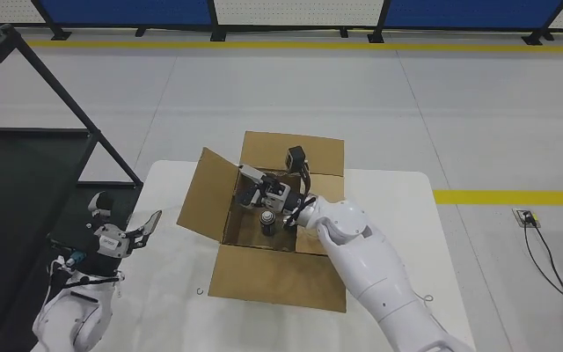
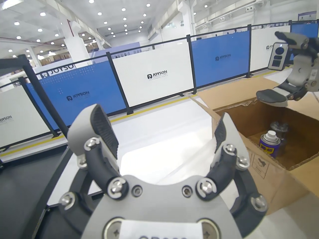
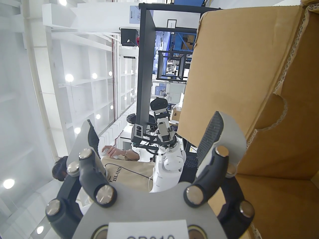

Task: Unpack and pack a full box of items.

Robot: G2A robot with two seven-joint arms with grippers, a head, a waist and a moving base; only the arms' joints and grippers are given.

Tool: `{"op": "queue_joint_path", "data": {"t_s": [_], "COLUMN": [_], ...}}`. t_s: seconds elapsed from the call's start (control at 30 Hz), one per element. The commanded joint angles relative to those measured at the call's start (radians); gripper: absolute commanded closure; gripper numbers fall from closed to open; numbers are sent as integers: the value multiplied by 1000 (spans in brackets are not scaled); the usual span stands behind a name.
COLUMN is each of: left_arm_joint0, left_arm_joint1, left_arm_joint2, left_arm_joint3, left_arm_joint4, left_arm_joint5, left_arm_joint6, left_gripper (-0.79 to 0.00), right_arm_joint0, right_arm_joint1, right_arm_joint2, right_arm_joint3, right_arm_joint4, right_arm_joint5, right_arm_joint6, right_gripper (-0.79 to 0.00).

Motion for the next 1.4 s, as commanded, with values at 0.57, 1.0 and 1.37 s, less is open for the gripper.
{"op": "queue_joint_path", "data": {"t_s": [0.57,1.0,1.37], "left_arm_joint0": [-68,-170,-181], "left_arm_joint1": [-1,-5,-14], "left_arm_joint2": [168,265,303], "left_arm_joint3": [-181,-119,-128], "left_arm_joint4": [-38,-69,-117], "left_arm_joint5": [-279,-396,-315], "left_arm_joint6": [-177,-318,-361], "left_gripper": [-785,-785,-785], "right_arm_joint0": [-266,-338,-318], "right_arm_joint1": [83,95,98], "right_arm_joint2": [168,201,154], "right_arm_joint3": [-396,-496,-486], "right_arm_joint4": [-106,-105,-150], "right_arm_joint5": [-5,14,11], "right_arm_joint6": [-24,-54,-23], "right_gripper": [-785,-785,-785]}}
